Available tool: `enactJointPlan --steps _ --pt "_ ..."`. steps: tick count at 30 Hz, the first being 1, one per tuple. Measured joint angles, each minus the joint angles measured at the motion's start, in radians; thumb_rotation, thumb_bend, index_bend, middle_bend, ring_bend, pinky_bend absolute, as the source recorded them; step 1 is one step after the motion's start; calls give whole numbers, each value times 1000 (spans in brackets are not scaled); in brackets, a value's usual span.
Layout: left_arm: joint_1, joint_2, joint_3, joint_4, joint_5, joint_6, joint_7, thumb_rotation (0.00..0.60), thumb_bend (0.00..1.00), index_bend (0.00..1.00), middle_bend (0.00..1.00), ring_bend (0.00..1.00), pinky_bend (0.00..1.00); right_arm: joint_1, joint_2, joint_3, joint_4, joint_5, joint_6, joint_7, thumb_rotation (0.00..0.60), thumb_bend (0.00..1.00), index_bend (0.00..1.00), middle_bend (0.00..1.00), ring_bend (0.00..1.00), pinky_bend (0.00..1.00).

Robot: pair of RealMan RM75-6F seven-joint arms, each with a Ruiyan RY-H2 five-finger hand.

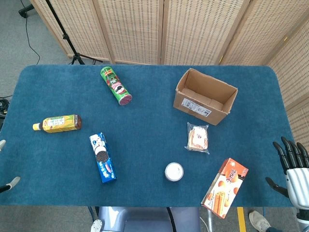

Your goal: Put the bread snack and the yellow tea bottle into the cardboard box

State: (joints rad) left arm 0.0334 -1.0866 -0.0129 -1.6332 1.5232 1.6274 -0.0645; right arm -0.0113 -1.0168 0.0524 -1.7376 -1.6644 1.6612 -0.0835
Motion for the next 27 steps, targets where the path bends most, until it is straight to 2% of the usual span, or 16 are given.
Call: enactJointPlan --steps 11,17,22,27 --pt "2 3 -5 -4 -5 -4 -1 600 0 0 0 0 0 1 2 -1 1 0 -5 9 600 0 0 0 0 0" --pt "-3 4 -3 -5 2 -16 5 600 0 0 0 0 0 21 2 -3 17 -38 -10 66 600 0 0 0 0 0" --pt "-9 4 -12 -7 -8 -23 6 600 0 0 0 0 0 101 -4 -4 103 -142 -52 186 600 0 5 0 0 0" --pt "-10 7 -21 -19 -22 -25 9 600 0 0 0 0 0 247 4 -4 153 -222 -191 247 600 0 29 3 0 0"
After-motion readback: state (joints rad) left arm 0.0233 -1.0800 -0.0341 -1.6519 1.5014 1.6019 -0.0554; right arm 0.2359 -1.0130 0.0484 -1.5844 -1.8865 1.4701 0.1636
